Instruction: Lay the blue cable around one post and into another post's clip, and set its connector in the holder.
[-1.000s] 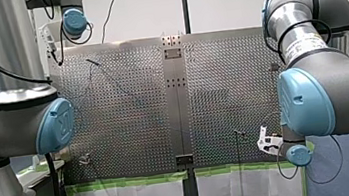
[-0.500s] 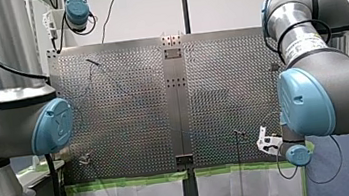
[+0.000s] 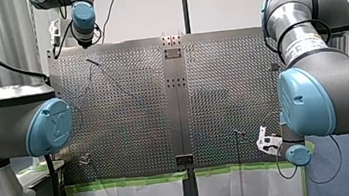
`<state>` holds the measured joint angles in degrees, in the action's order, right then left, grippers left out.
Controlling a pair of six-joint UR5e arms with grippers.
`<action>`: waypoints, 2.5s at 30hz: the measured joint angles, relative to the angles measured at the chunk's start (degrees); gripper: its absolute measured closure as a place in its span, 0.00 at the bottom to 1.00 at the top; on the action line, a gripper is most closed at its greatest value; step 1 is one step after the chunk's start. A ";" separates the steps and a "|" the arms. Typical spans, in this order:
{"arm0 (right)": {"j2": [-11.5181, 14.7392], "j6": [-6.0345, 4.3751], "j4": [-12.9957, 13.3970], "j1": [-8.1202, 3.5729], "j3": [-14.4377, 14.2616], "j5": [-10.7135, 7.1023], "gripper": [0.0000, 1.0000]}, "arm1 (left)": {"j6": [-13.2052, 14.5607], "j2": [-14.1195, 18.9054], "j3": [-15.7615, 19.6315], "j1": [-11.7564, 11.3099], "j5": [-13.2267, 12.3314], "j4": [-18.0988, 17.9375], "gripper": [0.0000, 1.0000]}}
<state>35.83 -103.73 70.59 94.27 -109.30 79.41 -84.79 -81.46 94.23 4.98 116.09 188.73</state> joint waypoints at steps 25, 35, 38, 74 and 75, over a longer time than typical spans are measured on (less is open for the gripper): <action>0.00 0.08 -0.28 0.00 0.00 0.02 1.00 | 1.25 -0.22 -0.06 0.34 0.61 8.20 0.20; 0.00 0.17 -0.52 0.02 0.00 0.02 1.00 | 1.20 -0.22 -0.06 0.54 1.36 8.28 0.20; 0.00 0.19 -0.53 0.04 0.00 0.03 1.00 | 1.19 -0.22 -0.06 0.64 1.39 8.32 0.20; 0.00 0.10 -0.70 0.02 0.00 0.06 1.00 | 1.30 -0.23 -0.03 2.30 3.14 8.50 0.20; 0.00 0.10 -0.71 0.02 0.00 0.06 1.00 | 1.30 -0.22 -0.03 2.31 3.23 8.50 0.20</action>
<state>35.83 -103.63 69.89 94.29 -109.30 79.46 -83.49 -81.69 94.20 7.29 119.32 197.24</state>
